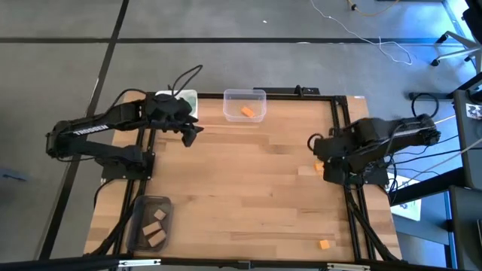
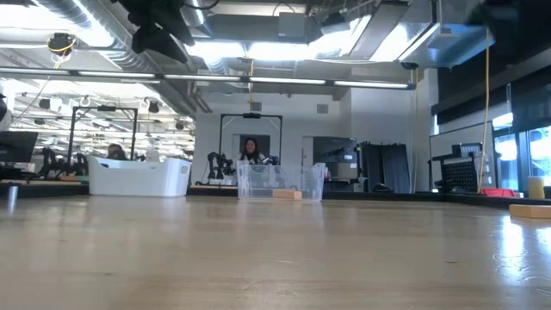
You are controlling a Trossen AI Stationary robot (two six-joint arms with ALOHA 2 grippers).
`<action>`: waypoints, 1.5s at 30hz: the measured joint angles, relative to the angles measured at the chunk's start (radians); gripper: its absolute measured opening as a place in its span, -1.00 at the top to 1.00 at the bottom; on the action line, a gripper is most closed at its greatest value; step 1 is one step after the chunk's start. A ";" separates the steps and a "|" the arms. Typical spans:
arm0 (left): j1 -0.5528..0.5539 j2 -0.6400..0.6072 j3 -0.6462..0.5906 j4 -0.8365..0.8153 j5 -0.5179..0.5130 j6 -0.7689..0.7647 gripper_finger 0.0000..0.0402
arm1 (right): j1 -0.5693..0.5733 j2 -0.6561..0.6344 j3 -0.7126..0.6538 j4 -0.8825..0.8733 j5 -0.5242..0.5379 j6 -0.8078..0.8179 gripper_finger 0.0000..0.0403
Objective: Sort & place blocks by color
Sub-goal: Put the top orange block into the transparent bin
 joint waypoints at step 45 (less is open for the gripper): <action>-0.005 0.003 0.000 0.001 -0.082 -0.053 -0.05 | -0.401 -0.009 -0.716 0.537 -0.036 0.335 0.02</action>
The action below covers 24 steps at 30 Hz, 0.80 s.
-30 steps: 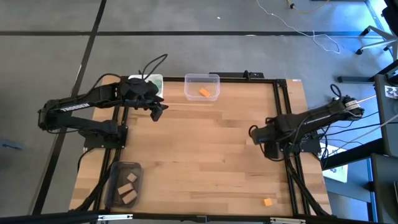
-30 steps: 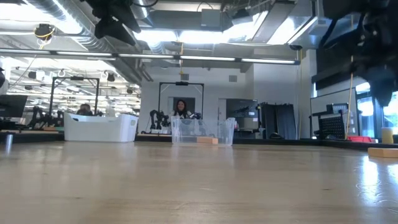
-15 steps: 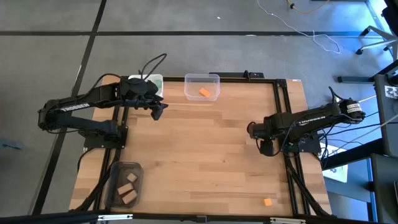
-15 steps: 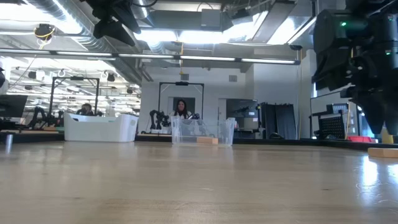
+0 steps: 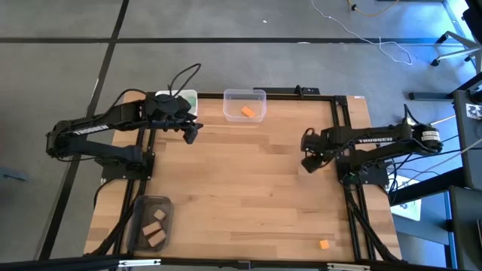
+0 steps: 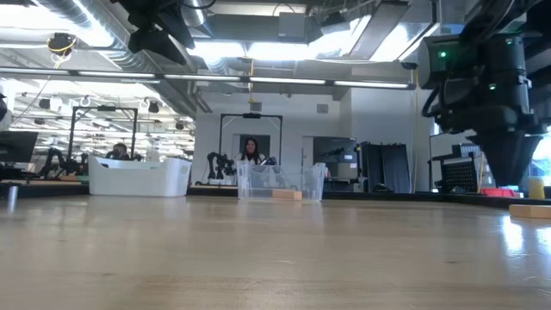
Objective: Sort & place blocks by color
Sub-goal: Put the top orange block into the transparent bin
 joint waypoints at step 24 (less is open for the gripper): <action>0.000 0.000 0.000 0.000 0.000 0.001 -0.05 | -0.004 -0.007 -0.149 0.210 -0.160 0.558 0.02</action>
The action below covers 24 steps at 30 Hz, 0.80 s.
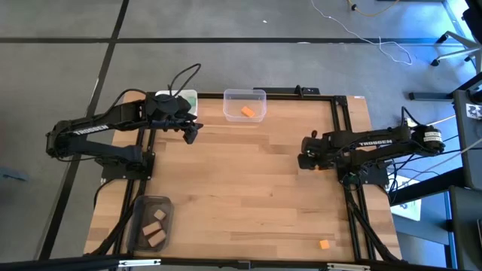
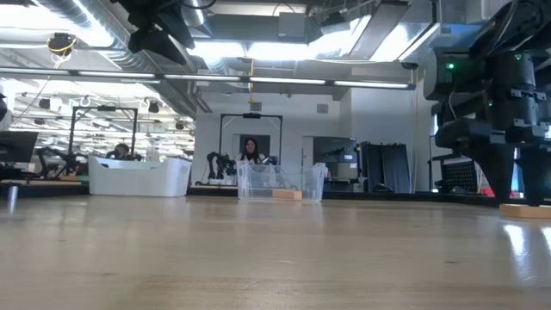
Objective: Sort & place blocks by color
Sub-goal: Put the top orange block into the transparent bin
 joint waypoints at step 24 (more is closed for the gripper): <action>0.000 0.000 0.000 -0.003 0.000 0.023 -0.05 | 0.010 0.009 0.049 0.431 0.024 -0.548 0.02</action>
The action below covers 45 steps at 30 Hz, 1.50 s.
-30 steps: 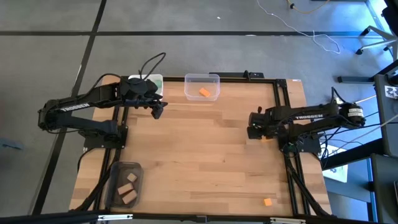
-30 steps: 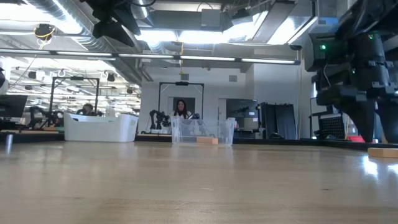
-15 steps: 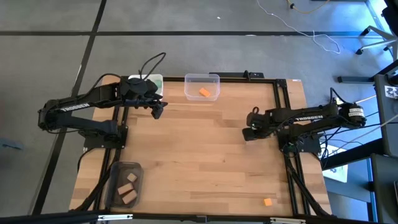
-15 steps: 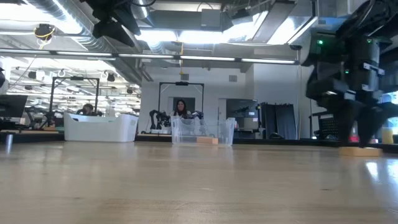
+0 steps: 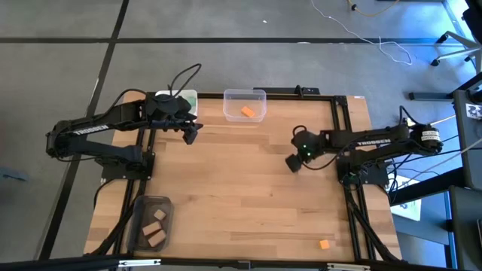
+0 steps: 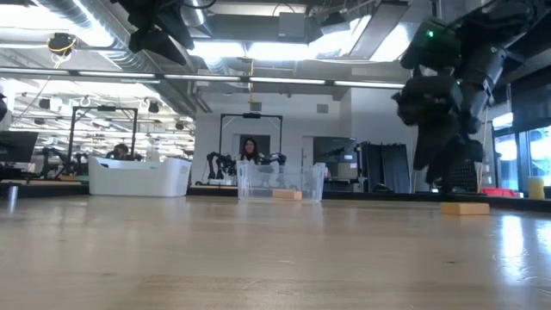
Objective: Sort & place blocks by color
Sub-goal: Put the top orange block into the transparent bin
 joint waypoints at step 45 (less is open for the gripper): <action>0.001 0.000 0.000 -0.004 0.000 0.003 -0.05 | 0.051 0.011 0.170 -0.426 0.057 -1.163 0.02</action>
